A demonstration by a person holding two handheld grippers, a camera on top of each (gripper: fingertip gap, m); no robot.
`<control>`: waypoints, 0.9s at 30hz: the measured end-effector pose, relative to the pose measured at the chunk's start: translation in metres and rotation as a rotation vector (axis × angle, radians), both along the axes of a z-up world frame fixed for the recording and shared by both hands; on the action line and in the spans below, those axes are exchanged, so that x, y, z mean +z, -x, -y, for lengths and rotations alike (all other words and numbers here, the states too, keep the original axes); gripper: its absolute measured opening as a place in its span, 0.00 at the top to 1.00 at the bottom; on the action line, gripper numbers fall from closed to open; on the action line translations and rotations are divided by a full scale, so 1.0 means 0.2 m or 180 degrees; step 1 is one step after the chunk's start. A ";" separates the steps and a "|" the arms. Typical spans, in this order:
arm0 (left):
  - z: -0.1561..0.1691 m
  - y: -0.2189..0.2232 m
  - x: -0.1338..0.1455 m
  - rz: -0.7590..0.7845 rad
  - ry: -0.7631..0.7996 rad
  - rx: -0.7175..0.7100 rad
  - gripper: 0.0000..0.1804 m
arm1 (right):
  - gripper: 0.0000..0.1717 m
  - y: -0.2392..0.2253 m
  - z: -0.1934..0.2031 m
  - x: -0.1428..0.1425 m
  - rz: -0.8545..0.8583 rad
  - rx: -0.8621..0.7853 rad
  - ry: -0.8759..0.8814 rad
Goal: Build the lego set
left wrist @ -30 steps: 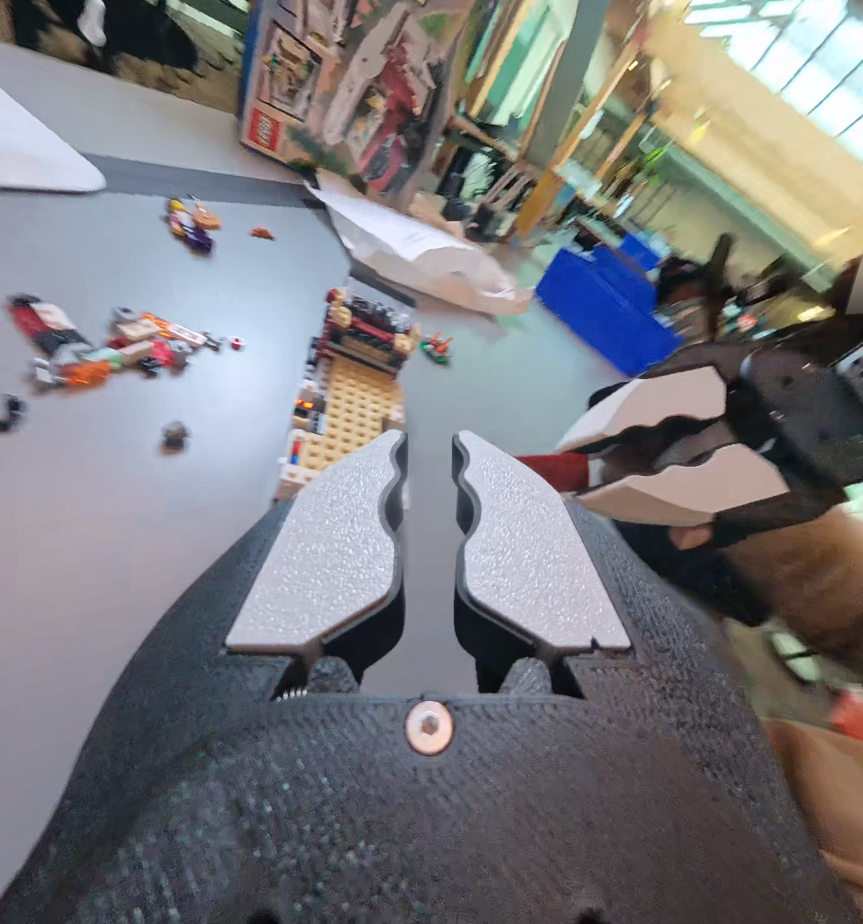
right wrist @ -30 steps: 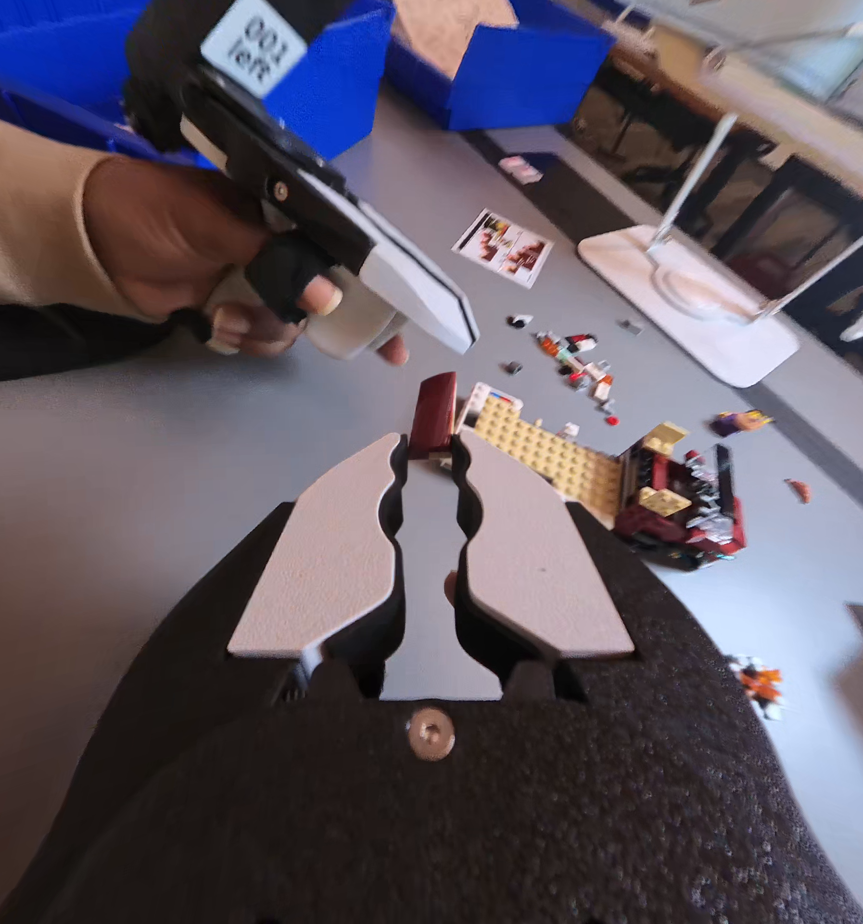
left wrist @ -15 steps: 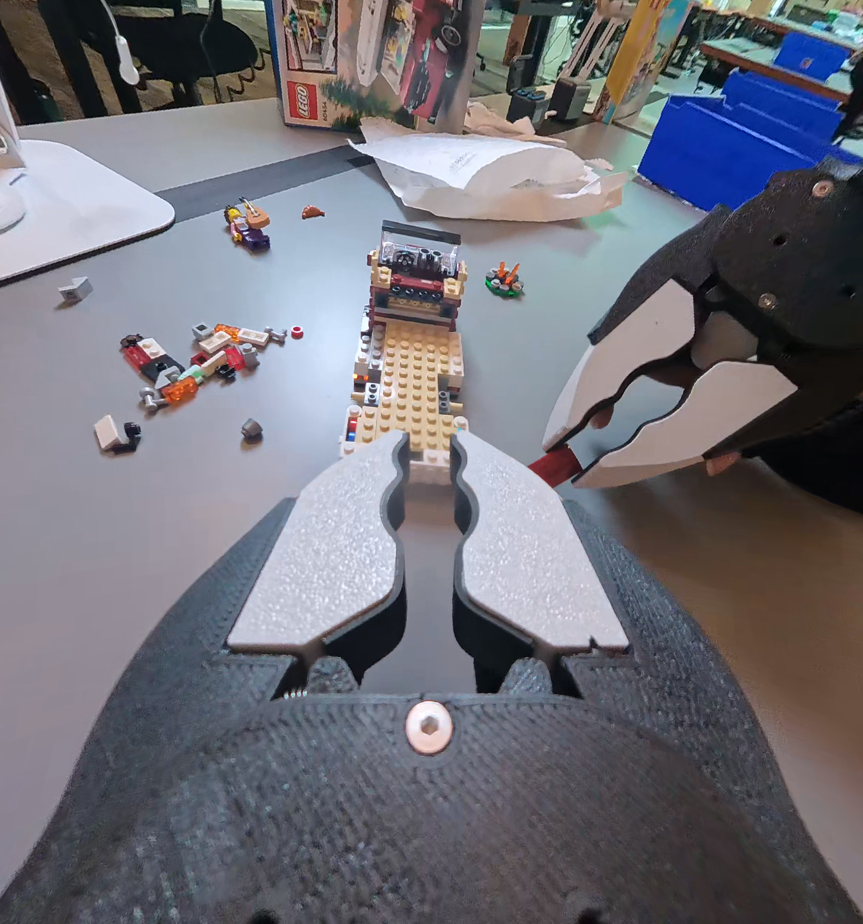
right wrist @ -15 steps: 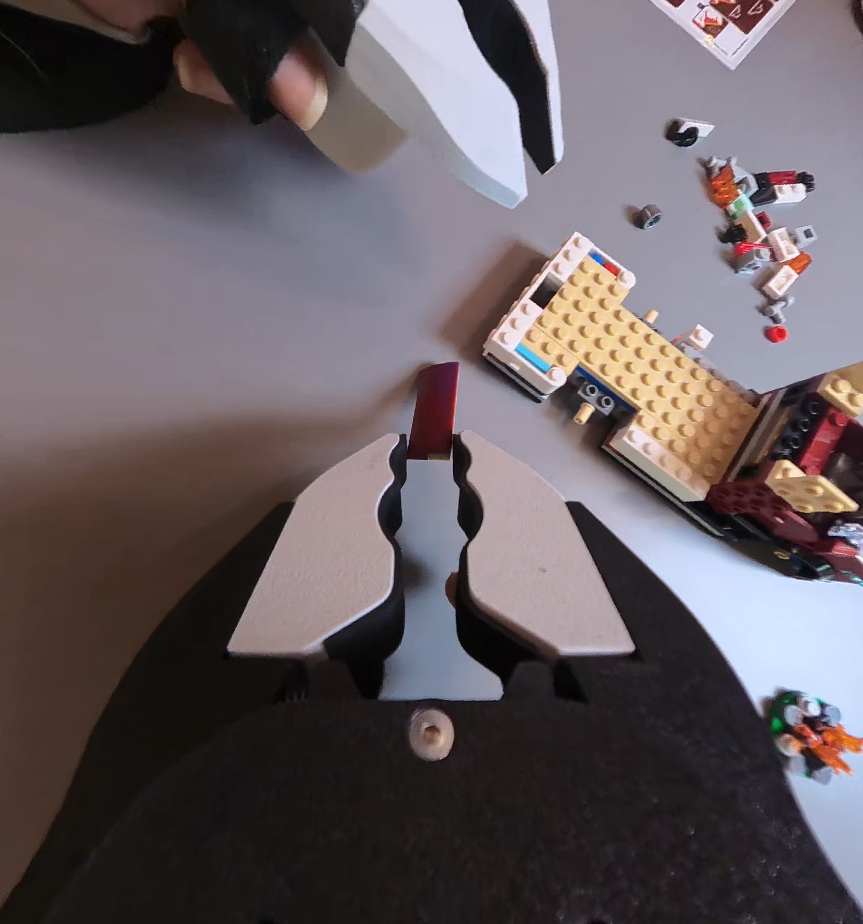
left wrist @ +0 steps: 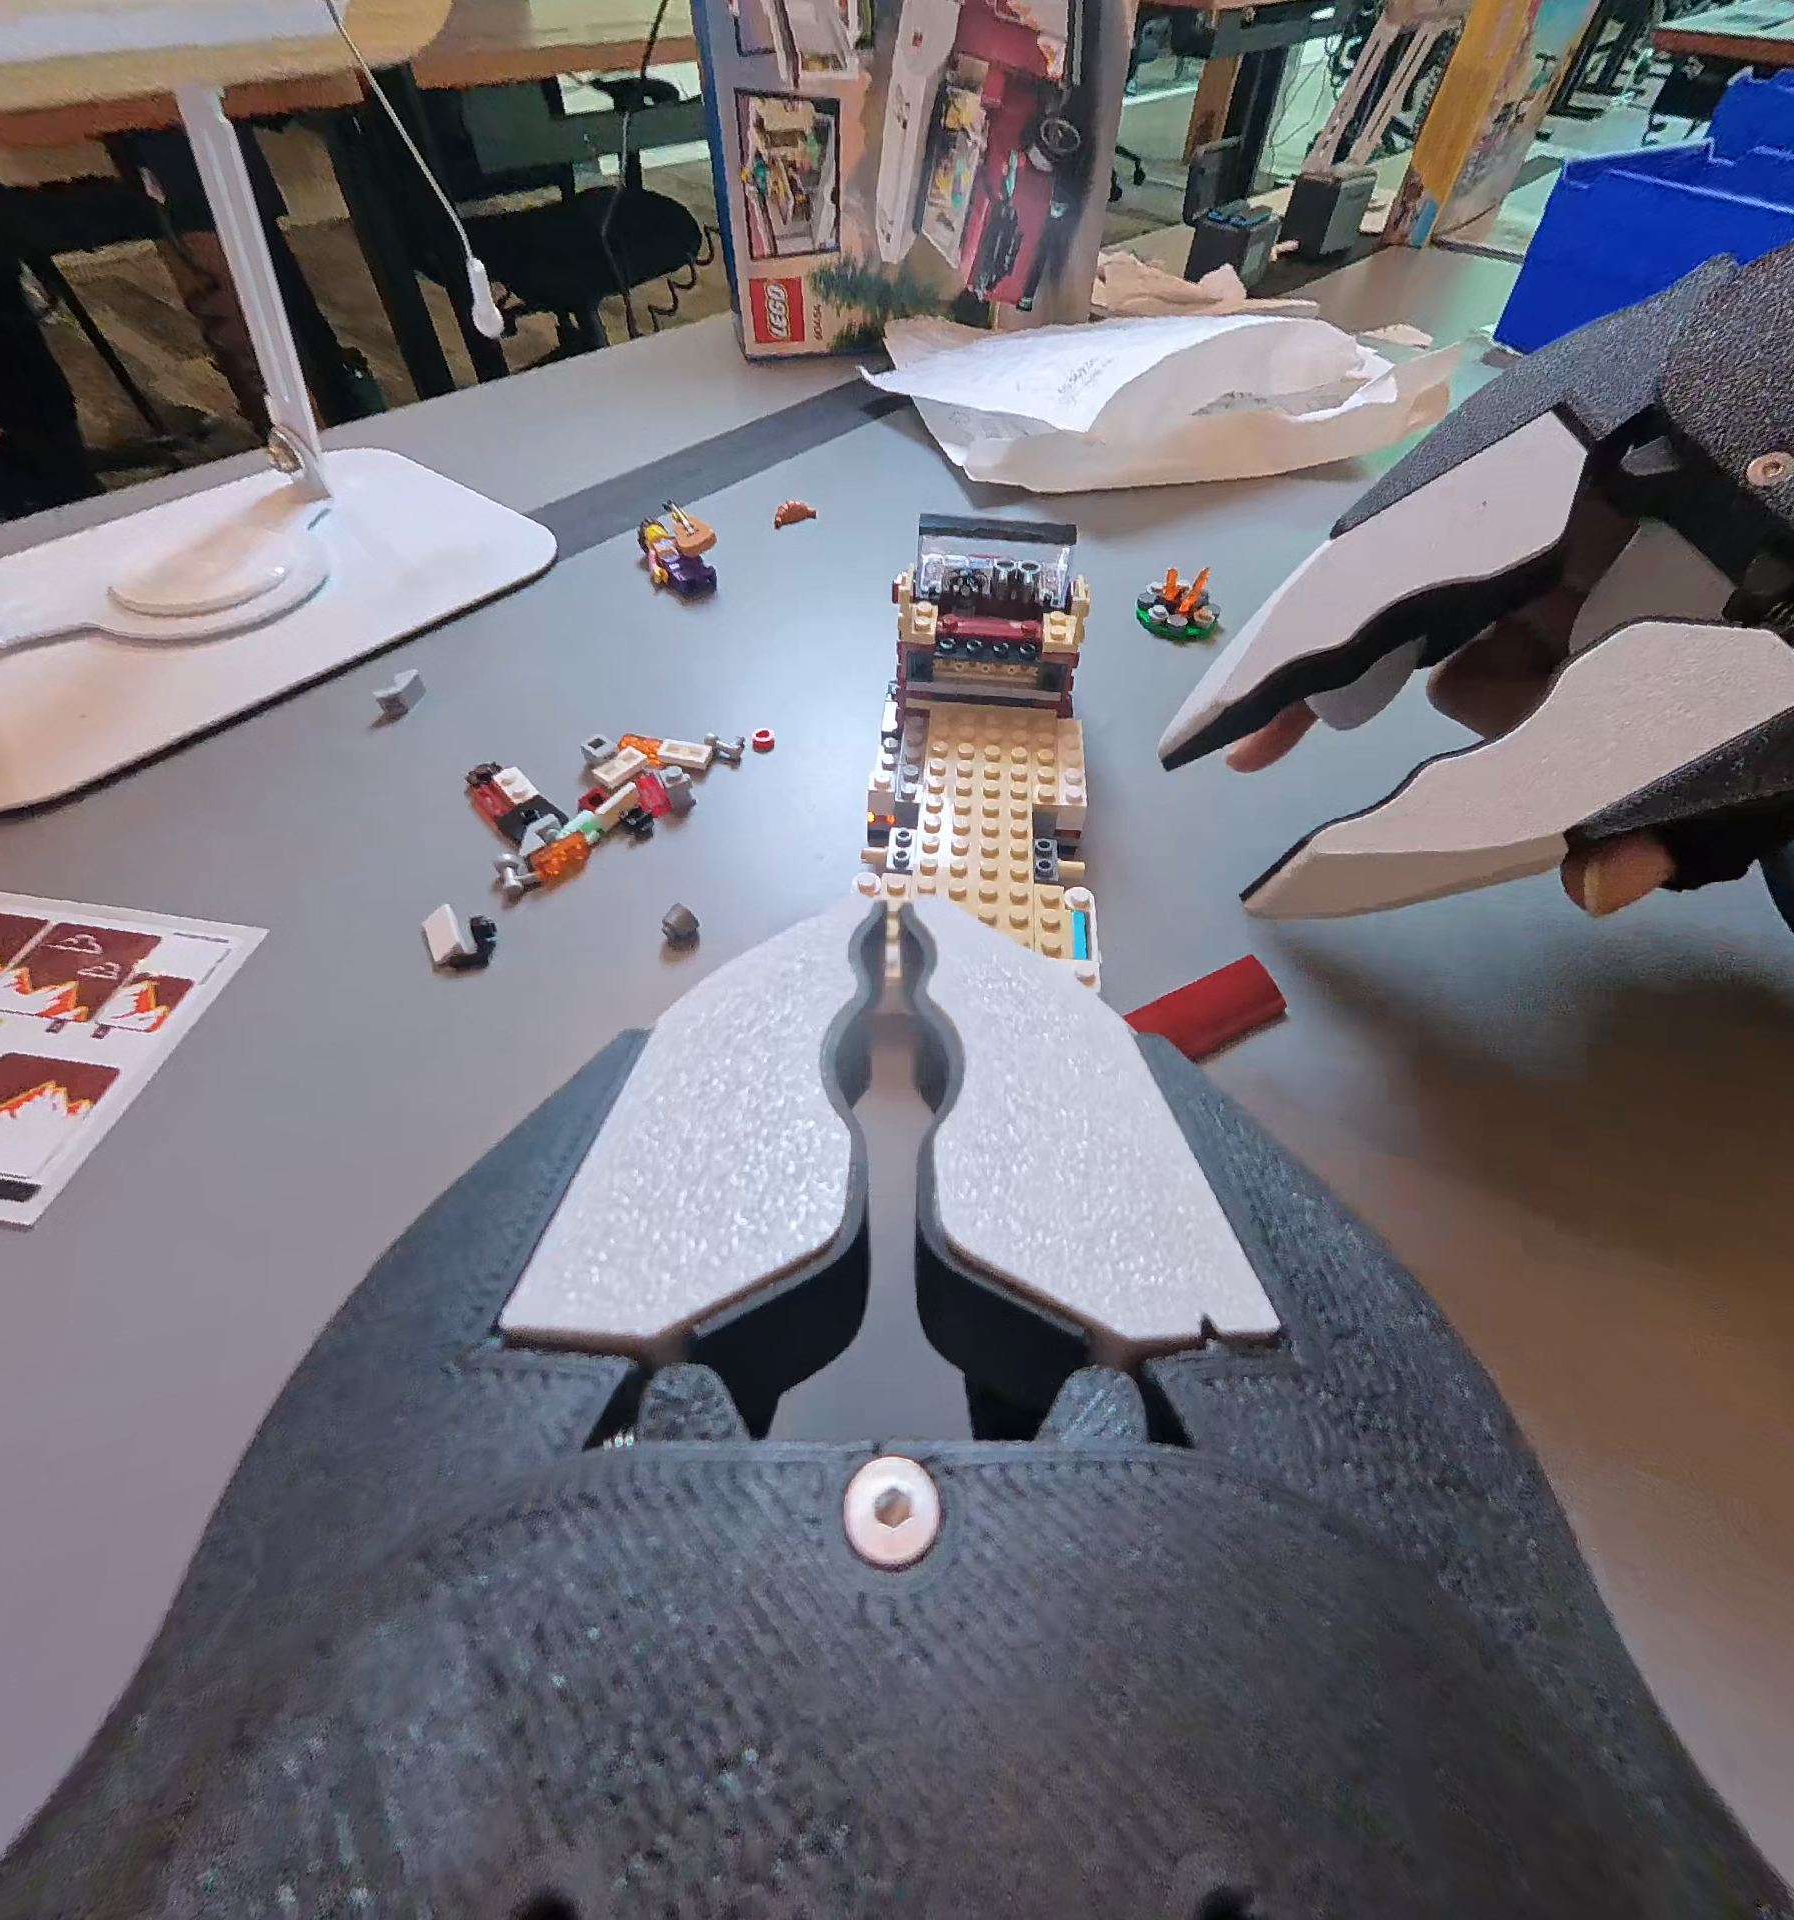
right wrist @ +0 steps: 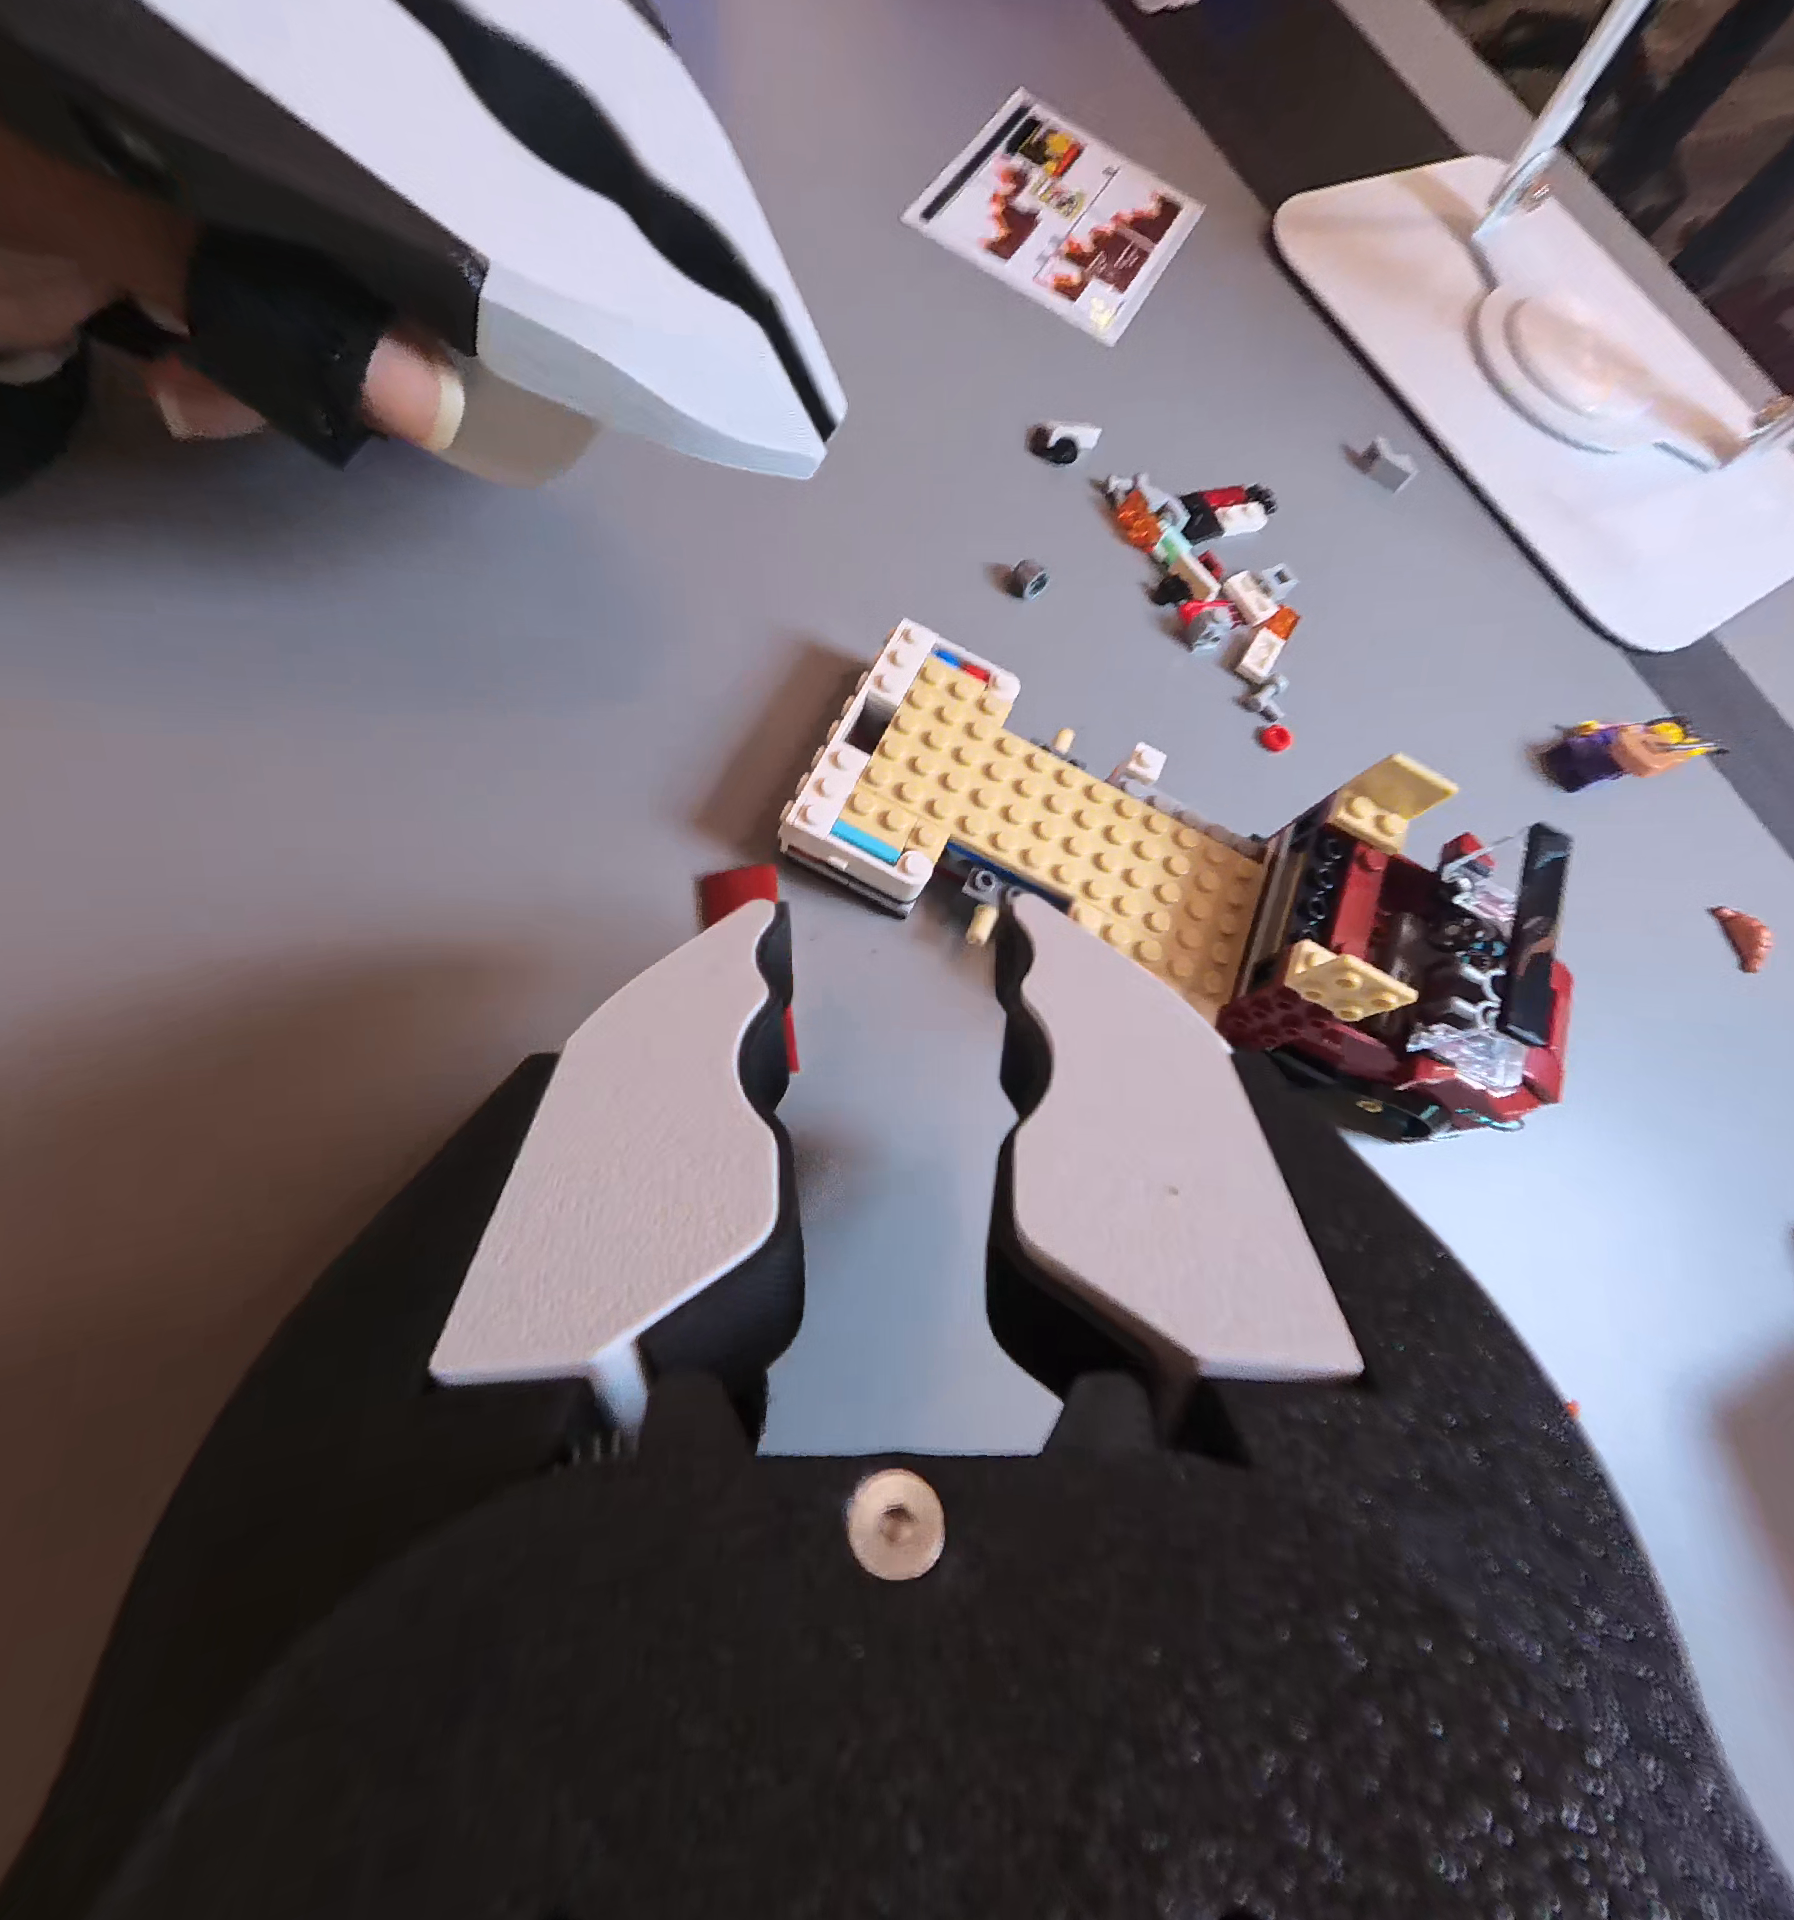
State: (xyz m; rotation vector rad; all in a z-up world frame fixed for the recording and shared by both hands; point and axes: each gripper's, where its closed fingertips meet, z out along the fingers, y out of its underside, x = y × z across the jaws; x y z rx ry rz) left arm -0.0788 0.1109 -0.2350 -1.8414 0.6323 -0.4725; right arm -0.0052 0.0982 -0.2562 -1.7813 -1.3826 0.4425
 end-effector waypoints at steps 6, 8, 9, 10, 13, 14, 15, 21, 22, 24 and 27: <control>-0.06 0.05 0.14 0.0020 -0.0345 0.0321 1.00 | 0.96 0.08 -0.09 0.28 -0.0510 -0.0308 -0.0614; -0.11 0.05 0.22 -0.0014 -0.0476 0.0425 1.00 | 1.00 0.11 -0.14 0.40 -0.0696 -0.0471 -0.0753; -0.13 0.05 0.27 -0.0009 -0.0550 0.0470 1.00 | 1.00 0.13 -0.18 0.45 -0.0758 -0.0580 -0.0844; -0.16 0.05 0.33 0.0020 -0.0619 0.0522 1.00 | 1.00 0.14 -0.22 0.50 -0.0822 -0.0697 -0.0922; -0.25 0.07 0.47 0.0165 -0.0748 0.0731 1.00 | 1.00 0.16 -0.33 0.59 -0.1049 -0.1055 -0.1009; -0.29 0.08 0.51 0.0154 -0.0840 0.0852 1.00 | 1.00 0.16 -0.37 0.62 -0.1104 -0.1177 -0.1060; -0.34 0.10 0.53 0.0129 -0.0903 0.0967 1.00 | 1.00 0.15 -0.41 0.63 -0.1170 -0.1294 -0.1094; -0.52 0.35 0.27 -0.0546 -0.0950 0.1661 1.00 | 1.00 0.02 -0.56 0.47 -0.1220 -0.1681 -0.1224; -0.52 0.38 0.19 -0.0641 -0.0845 0.1688 1.00 | 1.00 0.01 -0.57 0.42 -0.1188 -0.1701 -0.1162; -0.51 0.41 0.14 -0.0652 -0.0765 0.1683 1.00 | 1.00 0.00 -0.59 0.34 -0.1119 -0.1717 -0.1062; -0.50 0.38 0.15 -0.0669 -0.0780 0.1594 1.00 | 1.00 0.01 -0.60 0.30 -0.1083 -0.1708 -0.0978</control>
